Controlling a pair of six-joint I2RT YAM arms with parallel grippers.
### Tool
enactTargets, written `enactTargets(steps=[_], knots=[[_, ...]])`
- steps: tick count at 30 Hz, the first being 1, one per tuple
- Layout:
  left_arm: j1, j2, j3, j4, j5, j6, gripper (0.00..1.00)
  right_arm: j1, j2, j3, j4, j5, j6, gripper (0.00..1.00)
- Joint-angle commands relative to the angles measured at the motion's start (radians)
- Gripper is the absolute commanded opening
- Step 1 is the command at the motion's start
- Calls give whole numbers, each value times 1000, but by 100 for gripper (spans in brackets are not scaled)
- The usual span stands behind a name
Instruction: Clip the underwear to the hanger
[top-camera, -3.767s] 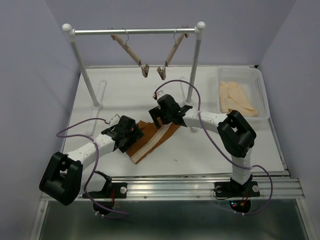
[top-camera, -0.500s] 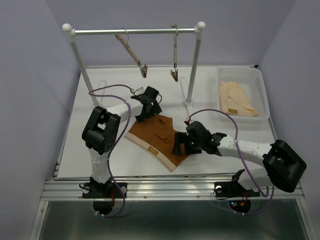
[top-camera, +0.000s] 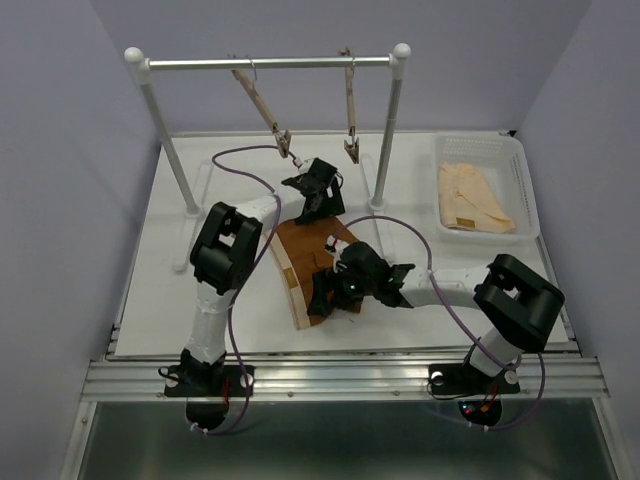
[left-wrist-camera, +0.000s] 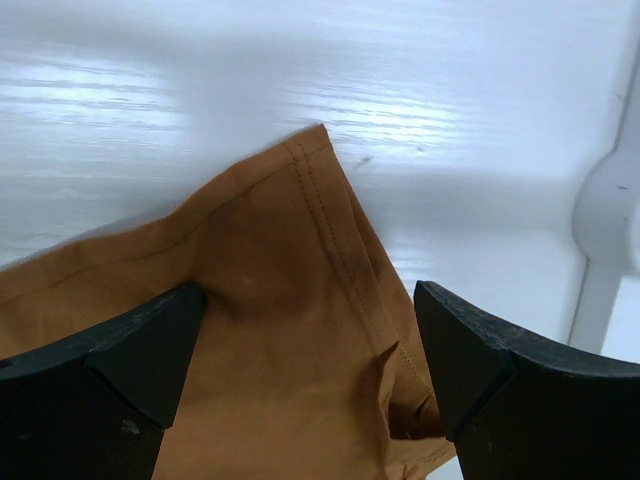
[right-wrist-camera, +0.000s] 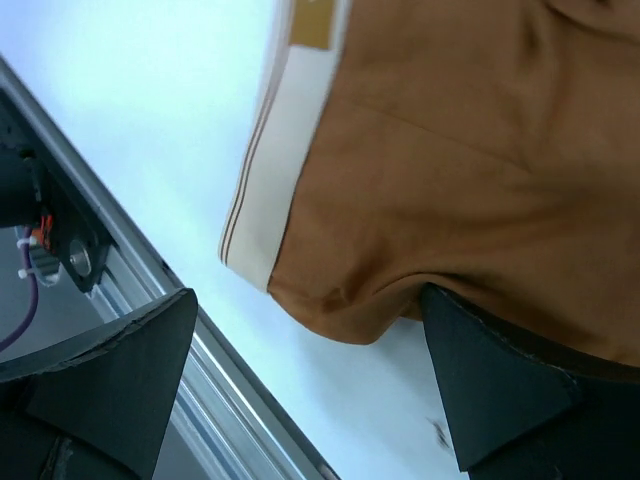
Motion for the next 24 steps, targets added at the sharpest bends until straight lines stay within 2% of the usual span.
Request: enactTargets(steps=[1, 10, 14, 19, 24], knots=[[-48, 46, 33, 29, 86, 50, 99, 74, 86, 53, 62, -29, -68, 100], [-53, 45, 71, 55, 122, 73, 99, 140, 59, 88, 36, 33, -88, 100], [-63, -96, -19, 122, 175, 122, 99, 140, -27, 70, 19, 74, -83, 100], [-79, -274, -87, 101, 81, 133, 99, 140, -165, 51, -89, 224, -54, 100], [-77, -439, -219, 38, -16, 84, 99, 119, -297, -13, -159, 328, -25, 100]])
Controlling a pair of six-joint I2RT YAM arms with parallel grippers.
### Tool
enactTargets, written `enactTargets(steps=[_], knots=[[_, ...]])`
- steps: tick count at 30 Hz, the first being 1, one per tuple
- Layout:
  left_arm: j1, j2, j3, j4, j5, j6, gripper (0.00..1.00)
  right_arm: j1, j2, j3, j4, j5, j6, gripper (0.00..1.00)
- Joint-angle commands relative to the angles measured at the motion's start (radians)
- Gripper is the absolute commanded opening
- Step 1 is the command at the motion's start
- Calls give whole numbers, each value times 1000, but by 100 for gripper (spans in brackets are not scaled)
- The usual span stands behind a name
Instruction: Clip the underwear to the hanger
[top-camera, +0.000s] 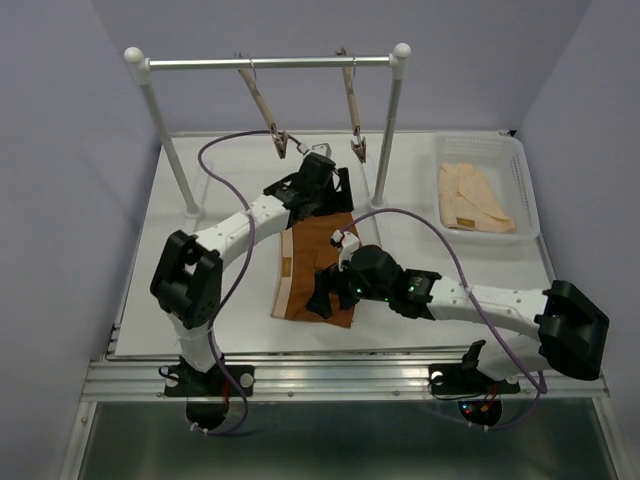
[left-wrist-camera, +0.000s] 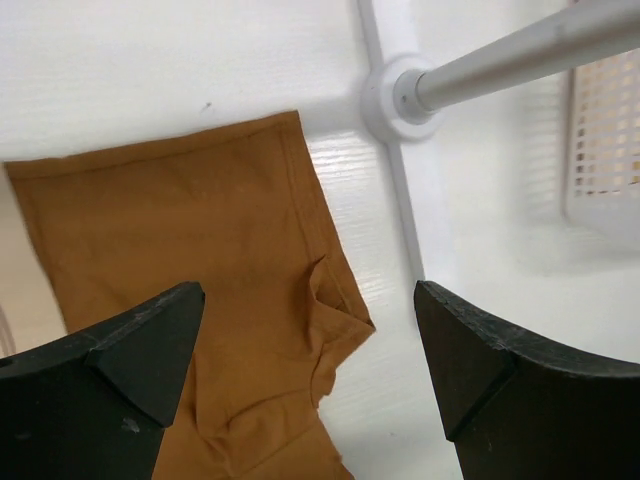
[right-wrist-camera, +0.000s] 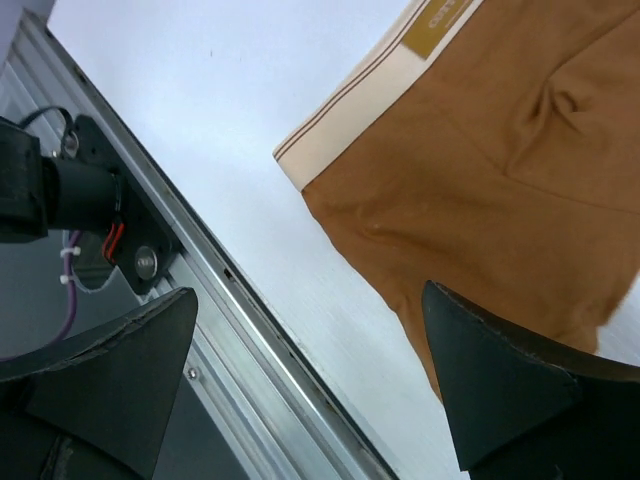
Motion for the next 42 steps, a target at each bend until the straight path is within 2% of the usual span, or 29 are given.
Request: enactTargets(steps=[1, 5, 9, 14, 18, 22, 27, 34, 42], knots=[[2, -162, -106, -27, -106, -29, 99, -24, -86, -60, -69, 142, 28, 100], [2, -286, -287, -4, -131, -96, 99, -98, -130, -73, -76, 125, 6, 100], [2, -499, -485, 15, -151, -171, 99, -155, -124, -45, -77, 118, -40, 100], [5, -758, -654, -19, -191, -268, 99, -192, 47, 77, -62, 38, -112, 100], [6, -880, -702, -103, -234, -306, 99, -202, 230, 214, -59, 6, -192, 100], [6, -984, -720, -159, -264, -319, 99, -221, 376, 317, -71, -40, -222, 100], [6, -1095, -713, -183, -263, -296, 99, -262, 488, 352, -79, -59, -241, 100], [6, -1149, -673, -214, -298, -280, 99, -284, 460, 272, -79, -23, -218, 100], [6, -1064, -532, -315, -372, -259, 99, -284, 396, 240, -89, -60, -218, 100]])
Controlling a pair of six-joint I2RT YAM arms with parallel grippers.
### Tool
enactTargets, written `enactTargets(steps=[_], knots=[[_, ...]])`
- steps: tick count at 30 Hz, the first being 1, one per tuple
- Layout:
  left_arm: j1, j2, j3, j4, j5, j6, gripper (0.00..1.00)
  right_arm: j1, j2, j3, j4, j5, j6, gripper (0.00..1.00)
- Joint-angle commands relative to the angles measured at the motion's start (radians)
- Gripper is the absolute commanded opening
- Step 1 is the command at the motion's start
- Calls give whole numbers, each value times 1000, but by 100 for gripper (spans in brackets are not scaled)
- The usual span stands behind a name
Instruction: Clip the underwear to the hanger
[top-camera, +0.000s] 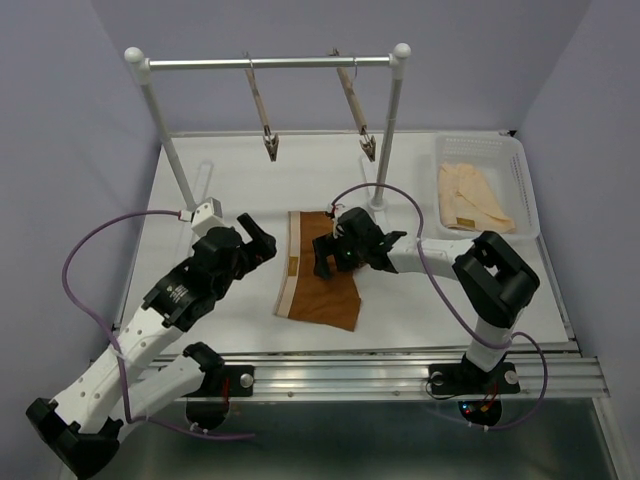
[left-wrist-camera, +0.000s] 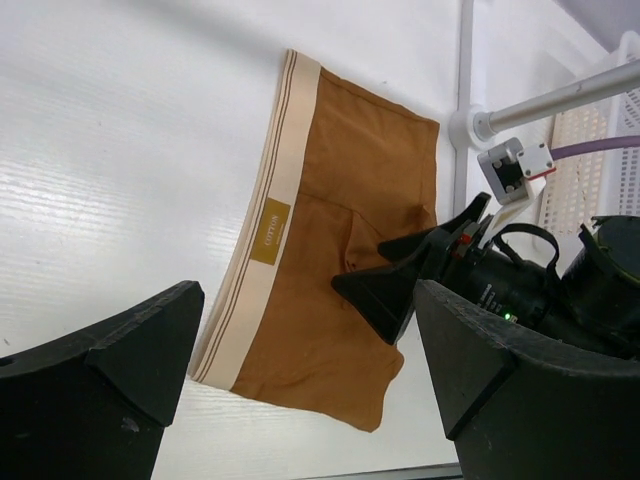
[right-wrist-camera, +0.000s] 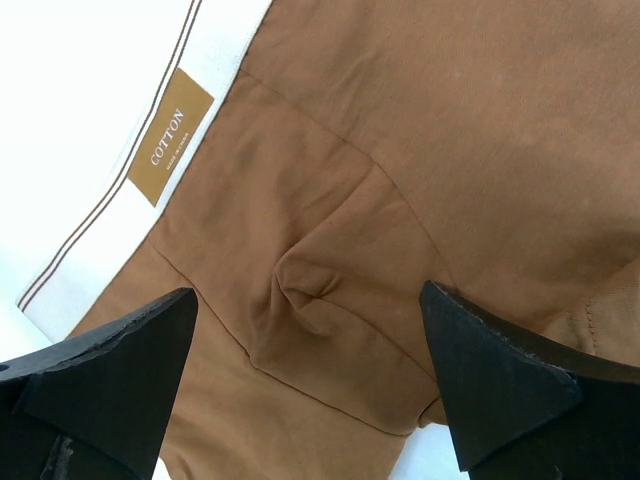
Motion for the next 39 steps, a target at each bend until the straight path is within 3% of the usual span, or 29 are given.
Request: enactTargets(steps=[1, 8, 13, 18, 20, 24, 28, 36, 39], knots=[[3, 27, 104, -49, -85, 27, 99, 0, -36, 4, -44, -24, -5, 100], [0, 104, 312, -112, -99, 81, 99, 0, -177, 49, -116, 44, 44, 100], [-5, 111, 458, -41, 2, 157, 99, -10, -368, -9, -188, 233, 121, 100], [-26, 186, 562, 64, 175, 213, 99, -33, -461, -52, -327, 396, 154, 100], [-48, 225, 601, 86, 183, 217, 99, -63, -493, -75, -362, 430, 170, 100], [-140, 375, 748, 101, 156, 253, 99, -132, -561, -129, -409, 443, 182, 100], [-229, 530, 997, 76, 109, 296, 99, -164, -617, -176, -440, 473, 175, 100], [-223, 881, 1461, -75, -48, 267, 99, -175, -740, -216, -466, 509, 168, 100], [-207, 956, 1521, -54, -12, 266, 99, -175, -780, -212, -483, 532, 168, 100]])
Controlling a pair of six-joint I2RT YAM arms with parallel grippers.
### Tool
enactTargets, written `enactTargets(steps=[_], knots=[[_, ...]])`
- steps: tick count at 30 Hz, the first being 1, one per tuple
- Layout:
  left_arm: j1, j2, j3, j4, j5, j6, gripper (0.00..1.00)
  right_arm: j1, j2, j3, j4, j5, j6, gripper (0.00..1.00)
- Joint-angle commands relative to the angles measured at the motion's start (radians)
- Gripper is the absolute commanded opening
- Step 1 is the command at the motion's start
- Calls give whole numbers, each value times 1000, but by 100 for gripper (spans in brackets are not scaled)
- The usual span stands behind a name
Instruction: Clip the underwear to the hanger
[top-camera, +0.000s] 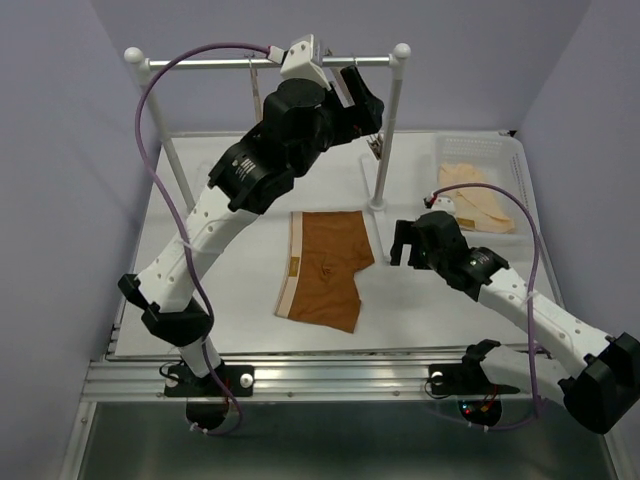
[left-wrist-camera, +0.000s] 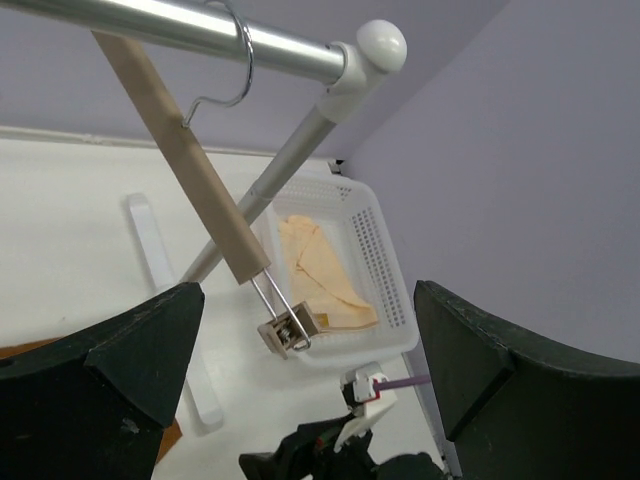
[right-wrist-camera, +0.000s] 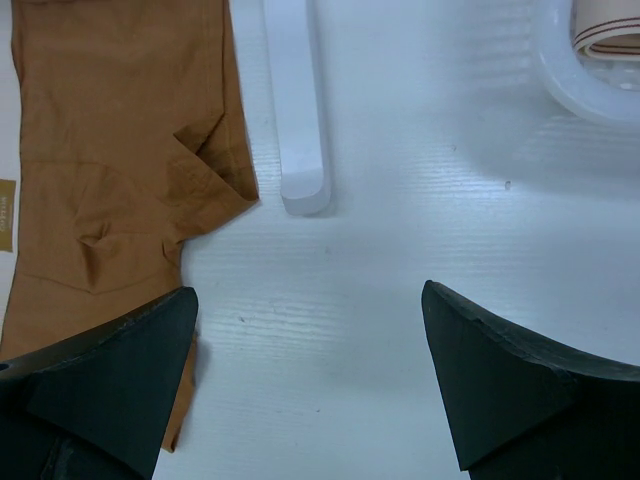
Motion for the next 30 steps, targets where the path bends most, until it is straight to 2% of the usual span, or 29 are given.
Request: enactTargets(steps=[1, 7, 14, 19, 25, 28, 30], knots=[[23, 48, 101, 7, -18, 14, 99, -5, -65, 4, -17, 59, 3, 100], [138, 140, 118, 50, 133, -35, 99, -5, -119, 4, -19, 82, -13, 100], [178, 202, 109, 147, 186, 2, 99, -5, -137, -2, -29, 88, -9, 100], [193, 243, 124, 161, 167, -1, 99, -5, -165, -14, -37, 99, -5, 100], [207, 259, 118, 155, 163, -6, 93, -5, -174, -16, -45, 108, -6, 100], [208, 257, 118, 148, 154, -4, 83, -5, -165, -14, -45, 111, -8, 100], [210, 256, 118, 147, 148, -1, 81, -5, -160, -14, -46, 111, -6, 100]])
